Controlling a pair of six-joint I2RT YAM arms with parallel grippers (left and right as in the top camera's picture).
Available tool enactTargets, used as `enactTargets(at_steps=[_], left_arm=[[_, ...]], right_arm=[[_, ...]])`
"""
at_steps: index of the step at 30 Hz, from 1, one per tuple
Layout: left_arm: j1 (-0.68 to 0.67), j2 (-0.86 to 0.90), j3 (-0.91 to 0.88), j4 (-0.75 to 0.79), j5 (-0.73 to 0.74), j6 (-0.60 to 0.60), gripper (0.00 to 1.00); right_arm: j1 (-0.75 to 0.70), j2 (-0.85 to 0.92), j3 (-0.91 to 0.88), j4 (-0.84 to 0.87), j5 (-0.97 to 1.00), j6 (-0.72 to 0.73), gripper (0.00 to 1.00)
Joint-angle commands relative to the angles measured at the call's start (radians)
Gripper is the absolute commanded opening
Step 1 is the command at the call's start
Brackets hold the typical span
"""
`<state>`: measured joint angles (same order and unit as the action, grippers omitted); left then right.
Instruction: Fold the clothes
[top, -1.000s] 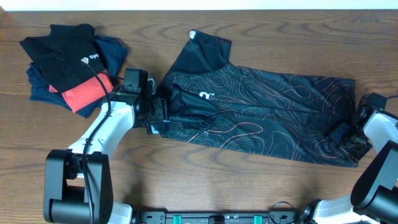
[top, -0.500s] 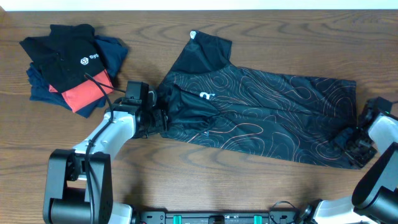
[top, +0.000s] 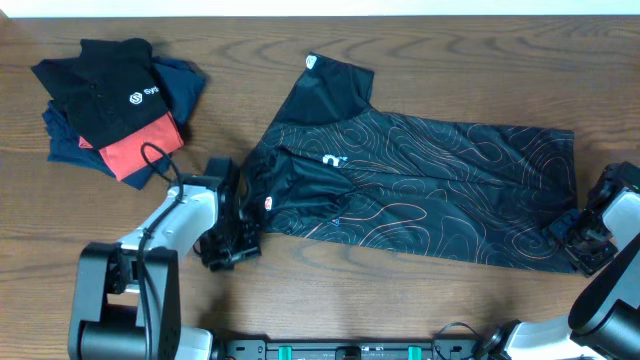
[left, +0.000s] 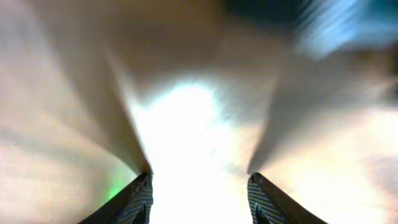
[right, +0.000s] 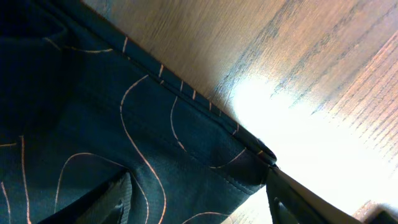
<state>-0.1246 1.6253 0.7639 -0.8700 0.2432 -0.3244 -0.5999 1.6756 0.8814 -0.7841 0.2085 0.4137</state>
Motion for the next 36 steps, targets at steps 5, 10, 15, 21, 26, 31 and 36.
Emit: enactTargets(at_steps=[5,10,15,21,26,31,36], left_arm=[[0.005,-0.095,0.016,-0.043,-0.009,-0.005,0.52],[0.005,-0.266,0.105,0.187,-0.013,0.080,0.76],[0.005,-0.241,0.193,0.478,0.045,0.076,0.77],[0.005,0.091,0.477,0.535,0.143,0.111,0.77],[0.005,0.386,0.745,0.523,0.173,0.176,0.78],[0.003,0.612,0.924,0.554,0.172,0.201,0.81],[-0.015,0.738,0.955,0.669,0.173,0.201,0.81]], right_arm=[[-0.008,-0.067,0.054,0.002,-0.126,-0.031,0.71],[0.006,-0.200,0.102,0.003,-0.271,-0.090,0.76],[0.068,-0.347,0.114,-0.005,-0.397,-0.175,0.78],[0.182,-0.412,0.114,-0.049,-0.410,-0.208,0.79],[0.246,-0.412,0.113,-0.065,-0.407,-0.221,0.79],[0.261,-0.412,0.113,-0.066,-0.408,-0.220,0.79],[0.261,-0.412,0.113,-0.072,-0.407,-0.221,0.79]])
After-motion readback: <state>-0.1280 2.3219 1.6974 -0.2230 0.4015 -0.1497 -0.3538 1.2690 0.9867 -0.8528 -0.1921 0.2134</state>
